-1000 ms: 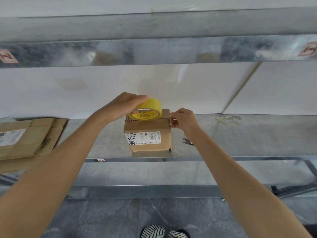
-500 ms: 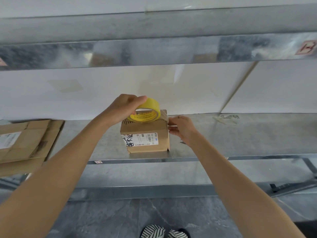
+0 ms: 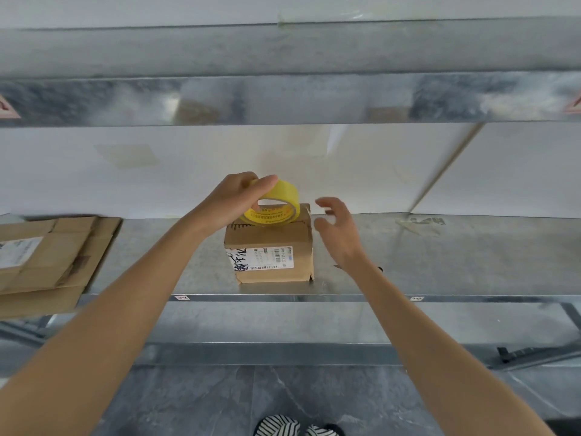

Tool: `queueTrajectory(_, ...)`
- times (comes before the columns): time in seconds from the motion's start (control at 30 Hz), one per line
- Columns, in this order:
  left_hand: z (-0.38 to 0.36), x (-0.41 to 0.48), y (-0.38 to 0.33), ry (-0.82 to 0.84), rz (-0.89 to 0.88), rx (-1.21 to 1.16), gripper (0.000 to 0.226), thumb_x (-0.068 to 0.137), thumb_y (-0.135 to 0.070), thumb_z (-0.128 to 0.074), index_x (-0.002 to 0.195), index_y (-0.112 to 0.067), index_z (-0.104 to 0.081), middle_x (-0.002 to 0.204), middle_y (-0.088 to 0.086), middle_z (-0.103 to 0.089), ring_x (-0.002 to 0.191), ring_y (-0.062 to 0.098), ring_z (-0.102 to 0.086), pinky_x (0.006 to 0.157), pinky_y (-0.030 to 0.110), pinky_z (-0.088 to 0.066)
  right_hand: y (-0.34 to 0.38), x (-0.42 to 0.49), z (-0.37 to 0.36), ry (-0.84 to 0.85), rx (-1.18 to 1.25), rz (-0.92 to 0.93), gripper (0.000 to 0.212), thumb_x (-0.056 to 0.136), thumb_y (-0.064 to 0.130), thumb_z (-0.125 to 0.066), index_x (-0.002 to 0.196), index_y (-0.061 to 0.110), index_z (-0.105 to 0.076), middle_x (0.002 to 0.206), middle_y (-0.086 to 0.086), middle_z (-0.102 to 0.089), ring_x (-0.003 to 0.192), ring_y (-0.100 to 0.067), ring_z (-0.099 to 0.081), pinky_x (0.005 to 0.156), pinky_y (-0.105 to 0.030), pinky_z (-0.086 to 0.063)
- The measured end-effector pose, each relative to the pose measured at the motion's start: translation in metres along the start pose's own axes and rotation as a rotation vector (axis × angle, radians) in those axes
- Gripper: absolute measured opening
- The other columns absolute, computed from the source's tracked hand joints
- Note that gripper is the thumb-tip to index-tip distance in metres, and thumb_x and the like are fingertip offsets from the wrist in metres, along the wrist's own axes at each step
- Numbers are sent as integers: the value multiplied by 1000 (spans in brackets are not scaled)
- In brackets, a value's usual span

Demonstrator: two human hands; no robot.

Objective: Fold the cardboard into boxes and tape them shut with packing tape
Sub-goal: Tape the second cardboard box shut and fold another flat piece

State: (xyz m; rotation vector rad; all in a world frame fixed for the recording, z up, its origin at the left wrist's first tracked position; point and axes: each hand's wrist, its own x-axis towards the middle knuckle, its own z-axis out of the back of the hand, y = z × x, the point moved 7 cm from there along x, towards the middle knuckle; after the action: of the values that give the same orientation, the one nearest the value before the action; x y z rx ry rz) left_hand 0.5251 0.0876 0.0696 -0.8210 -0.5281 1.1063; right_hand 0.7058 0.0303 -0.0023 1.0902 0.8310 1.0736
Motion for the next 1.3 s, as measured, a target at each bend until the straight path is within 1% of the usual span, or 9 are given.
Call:
queueTrajectory(0.07, -1, 1, 4, -36, 18, -55, 42, 92, -54, -46, 78, -16, -54, 77, 3, -65, 69, 10, -54, 66, 27, -39, 21, 0, -21, 172, -138, 133, 56, 78, 31, -67, 130, 21, -49, 125, 11, -46, 119, -7, -42, 104, -30, -35)
queueTrajectory(0.17, -2, 2, 9, -103, 52, -154, 49, 91, -60, -42, 83, -17, -63, 82, 1, -70, 75, 12, -59, 72, 28, -42, 26, 2, -44, 265, -325, 208, 87, 56, 62, -72, 131, 31, -41, 125, 9, -50, 121, -14, -45, 104, -46, -36)
queueTrajectory(0.27, -6, 1, 19, -142, 133, -338, 53, 92, -58, -44, 65, -16, -64, 66, 0, -66, 67, 14, -60, 78, 34, -46, 20, 3, -46, 265, -443, 206, 105, 56, 64, -76, 142, 31, -26, 143, 7, -36, 136, -14, -29, 113, -47, -23)
queueTrajectory(0.4, 0, 4, 37, -265, 226, -546, 52, 88, -47, -58, 53, -9, -51, 40, 1, -49, 52, 20, -59, 78, 38, -51, 22, 3, -48, 274, -725, 322, 102, 62, 68, -70, 143, 26, -25, 144, 10, -32, 138, -12, -18, 113, -48, -17)
queueTrajectory(0.57, 46, 1, 32, -338, 74, -186, 51, 89, -41, -58, 54, -6, -44, 47, 9, -39, 42, 14, -38, 56, 29, -32, 20, 4, -50, 288, -874, 359, 106, 68, 72, -61, 149, 21, -15, 150, 7, -24, 139, -16, -14, 113, -47, -16)
queueTrajectory(0.67, 68, -1, 27, -319, -18, 89, 53, 84, -46, -59, 52, -9, -37, 47, 1, -31, 46, 13, -29, 52, 29, -26, 21, 6, -50, 287, -880, 368, 103, 70, 72, -59, 149, 22, -17, 148, 7, -25, 138, -16, -15, 112, -46, -17)
queueTrajectory(0.8, 78, -5, 44, -284, 26, 434, 55, 74, -57, -49, 46, -11, -37, 44, 1, -36, 50, 19, -38, 52, 29, -29, 21, 7, -50, 285, -900, 381, 102, 70, 75, -56, 148, 22, -18, 146, 7, -25, 137, -16, -16, 111, -46, -18)
queueTrajectory(1.13, 41, -17, 97, -300, 123, 550, 54, 92, -49, -51, 55, -11, -42, 60, 11, -52, 62, 27, -48, 55, 31, -31, 21, 7, -52, 300, -905, 389, 99, 72, 73, -56, 148, 21, -18, 144, 8, -26, 136, -16, -15, 111, -44, -17)
queueTrajectory(1.3, 28, -24, 99, -387, 171, 583, 52, 94, -50, -45, 67, -7, -54, 64, 7, -53, 68, 31, -50, 60, 31, -32, 27, 4, -53, 297, -1056, 427, 98, 79, 74, -45, 150, 15, -11, 154, 2, -16, 143, -21, -6, 114, -55, -6)
